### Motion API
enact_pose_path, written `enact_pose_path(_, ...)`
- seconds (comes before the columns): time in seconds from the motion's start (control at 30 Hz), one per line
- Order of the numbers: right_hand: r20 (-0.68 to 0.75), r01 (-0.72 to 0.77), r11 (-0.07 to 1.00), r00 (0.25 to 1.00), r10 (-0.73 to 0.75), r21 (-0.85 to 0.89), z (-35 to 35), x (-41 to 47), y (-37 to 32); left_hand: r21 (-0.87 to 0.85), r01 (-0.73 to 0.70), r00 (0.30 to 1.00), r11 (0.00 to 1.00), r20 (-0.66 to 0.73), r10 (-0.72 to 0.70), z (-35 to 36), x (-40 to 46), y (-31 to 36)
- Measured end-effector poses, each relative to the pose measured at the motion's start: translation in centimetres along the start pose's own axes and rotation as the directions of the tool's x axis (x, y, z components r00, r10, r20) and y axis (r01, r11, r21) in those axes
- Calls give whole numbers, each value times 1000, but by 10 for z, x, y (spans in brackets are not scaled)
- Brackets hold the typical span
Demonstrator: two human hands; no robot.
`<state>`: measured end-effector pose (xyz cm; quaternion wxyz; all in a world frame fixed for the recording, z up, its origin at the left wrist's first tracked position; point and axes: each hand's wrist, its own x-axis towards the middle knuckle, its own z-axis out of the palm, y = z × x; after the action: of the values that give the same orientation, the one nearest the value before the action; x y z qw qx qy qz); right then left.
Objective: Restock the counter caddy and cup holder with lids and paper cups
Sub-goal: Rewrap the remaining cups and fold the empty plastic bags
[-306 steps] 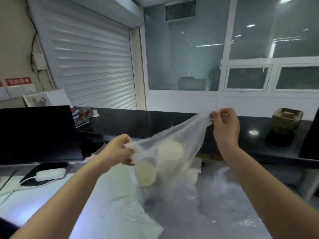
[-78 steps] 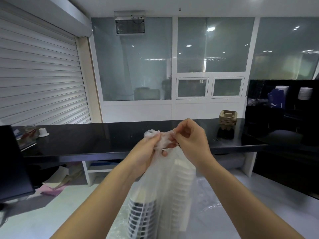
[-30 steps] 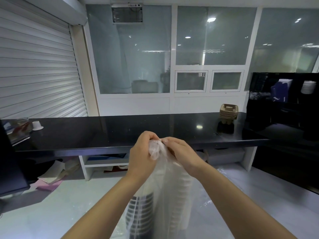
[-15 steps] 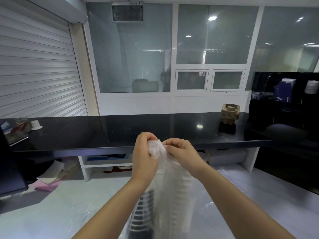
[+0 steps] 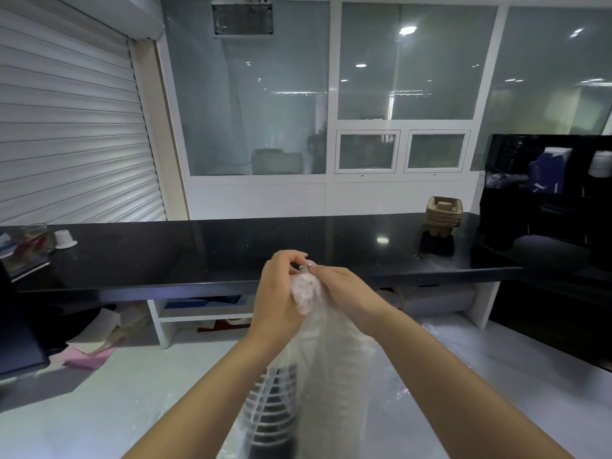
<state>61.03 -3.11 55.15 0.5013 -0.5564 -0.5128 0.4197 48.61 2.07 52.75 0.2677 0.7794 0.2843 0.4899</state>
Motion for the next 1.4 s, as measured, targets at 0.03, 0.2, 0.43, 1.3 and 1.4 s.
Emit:
enact_pose_path(0.03,1,4,1000,1000,-4,27,-2,1,0,73,0,1000,997,26,-2,0,1,-2)
enact_pose_path(0.2,-100,81,997,992,-80,0,-3,7,4,377,-80,949,923,312,-45,-7,2,-12)
enact_pose_path(0.43,-272,93,980,952,-140,-178,1,16,22,502,-227,896,834,443,-22,-16,-6,-26)
enact_pose_path(1.3,-591,-55,994,806,-11,-93,-26,43,78,9,421,905,907,55,-421,-4,-48,-70)
enact_pose_path(1.4,-604,13,998,796,-53,-69,-13,34,63,-227,671,738,706,104,-667,-1,-53,-66)
